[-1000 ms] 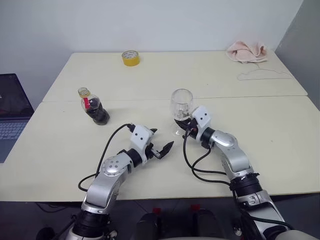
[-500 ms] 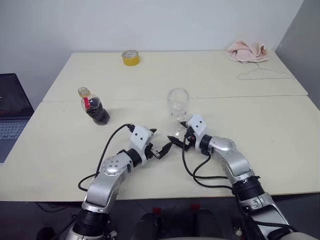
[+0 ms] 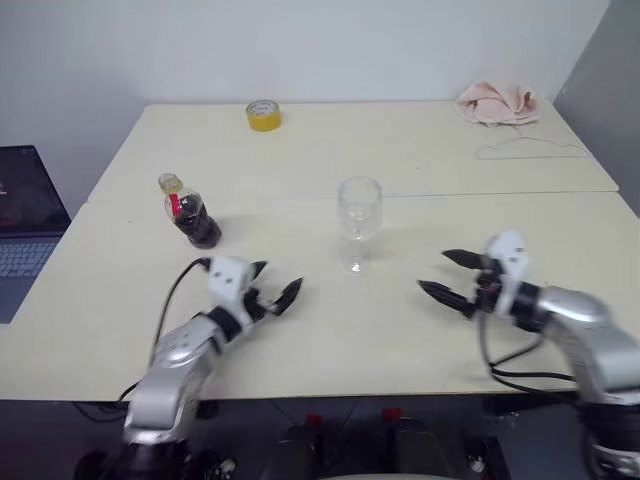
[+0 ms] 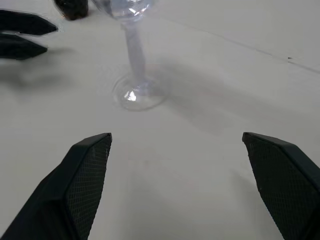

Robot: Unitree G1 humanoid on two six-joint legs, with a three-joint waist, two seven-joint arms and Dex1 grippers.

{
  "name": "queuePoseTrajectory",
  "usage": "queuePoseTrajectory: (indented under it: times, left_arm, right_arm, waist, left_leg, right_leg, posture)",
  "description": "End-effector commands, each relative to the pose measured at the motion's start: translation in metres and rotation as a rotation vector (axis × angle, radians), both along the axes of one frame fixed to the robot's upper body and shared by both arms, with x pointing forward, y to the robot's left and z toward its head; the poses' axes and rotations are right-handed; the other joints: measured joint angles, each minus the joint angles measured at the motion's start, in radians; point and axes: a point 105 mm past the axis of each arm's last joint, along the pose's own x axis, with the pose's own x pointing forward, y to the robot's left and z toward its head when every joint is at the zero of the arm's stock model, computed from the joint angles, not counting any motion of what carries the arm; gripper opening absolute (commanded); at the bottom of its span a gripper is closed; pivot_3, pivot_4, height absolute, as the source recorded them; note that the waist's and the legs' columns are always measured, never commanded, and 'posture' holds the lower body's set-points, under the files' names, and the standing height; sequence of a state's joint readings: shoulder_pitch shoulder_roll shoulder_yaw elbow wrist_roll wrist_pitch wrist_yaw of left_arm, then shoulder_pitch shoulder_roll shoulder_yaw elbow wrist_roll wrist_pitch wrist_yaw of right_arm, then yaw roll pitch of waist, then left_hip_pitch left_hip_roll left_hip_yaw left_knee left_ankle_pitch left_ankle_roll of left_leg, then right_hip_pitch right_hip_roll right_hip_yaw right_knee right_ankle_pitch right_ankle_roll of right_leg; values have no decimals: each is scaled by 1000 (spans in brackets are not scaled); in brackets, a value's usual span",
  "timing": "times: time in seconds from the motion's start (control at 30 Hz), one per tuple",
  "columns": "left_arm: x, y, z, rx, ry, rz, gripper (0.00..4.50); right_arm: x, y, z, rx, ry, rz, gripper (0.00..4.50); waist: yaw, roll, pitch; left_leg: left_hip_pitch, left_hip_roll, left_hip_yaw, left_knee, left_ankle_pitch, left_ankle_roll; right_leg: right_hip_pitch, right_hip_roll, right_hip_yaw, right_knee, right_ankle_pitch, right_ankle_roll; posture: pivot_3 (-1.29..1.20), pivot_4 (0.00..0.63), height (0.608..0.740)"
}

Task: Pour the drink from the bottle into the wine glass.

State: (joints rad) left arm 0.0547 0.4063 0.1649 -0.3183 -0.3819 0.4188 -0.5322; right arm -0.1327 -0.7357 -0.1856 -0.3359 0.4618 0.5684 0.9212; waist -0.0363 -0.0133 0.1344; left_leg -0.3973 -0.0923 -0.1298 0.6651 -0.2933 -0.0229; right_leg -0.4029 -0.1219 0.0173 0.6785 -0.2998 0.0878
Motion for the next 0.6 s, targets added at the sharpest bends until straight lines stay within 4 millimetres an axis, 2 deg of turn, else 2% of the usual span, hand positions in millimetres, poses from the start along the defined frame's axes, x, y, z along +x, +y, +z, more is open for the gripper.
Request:
queuePoseTrajectory:
  times: [0.03, 0.1, 0.17, 0.3, 0.43, 0.6]
  left_arm:
    - [-16, 24, 17, -10, -52, 40, 4500]
    - [-15, 44, 15, -19, -69, 136, 4500]
    - [-7, 60, 21, 26, -147, 233, 4500]
    - [9, 71, 43, 1, -270, 339, 4500]
    - [26, 68, 47, 21, -280, 350, 4500]
    - [36, 73, 48, 51, -285, 390, 4500]
  right_arm:
    - [-14, 10, 55, 46, -118, 150, 4470]
    - [-15, 16, 81, 67, -189, 192, 4470]
    - [-20, 28, 99, 86, -229, 262, 4470]
    - [-29, 53, 123, 135, -281, 379, 4470]
    - [-31, 69, 125, 125, -281, 438, 4470]
    - [-32, 70, 121, 82, -255, 443, 4470]
  waist:
    - [-2, 0, 0]
    - [5, 0, 0]
    - [11, -1, 1]
    - [38, -5, 2]
    - [40, -6, 2]
    - [35, -6, 2]
  left_leg:
    - [0, 0, 0, 0, 0, 0]
    - [1, 0, 0, 0, 0, 0]
    - [2, 0, -1, 1, 0, 0]
    - [6, -1, -5, 1, 0, 0]
    - [5, -1, -6, 2, 0, 0]
    - [5, -1, -6, 1, 0, 0]
  right_leg:
    - [0, 0, 0, 0, 0, 0]
    - [2, 0, -1, 0, 0, -1]
    - [4, 0, -2, -1, 0, -1]
    - [14, -1, -7, -9, 0, -1]
    - [16, -1, -7, -13, 1, 0]
    - [15, -1, -7, -13, 2, 0]
  posture:
    - [0, 150, 740]
    - [0, 150, 740]
    - [0, 150, 740]
    - [0, 150, 740]
    - [0, 150, 740]
    - [0, 150, 740]
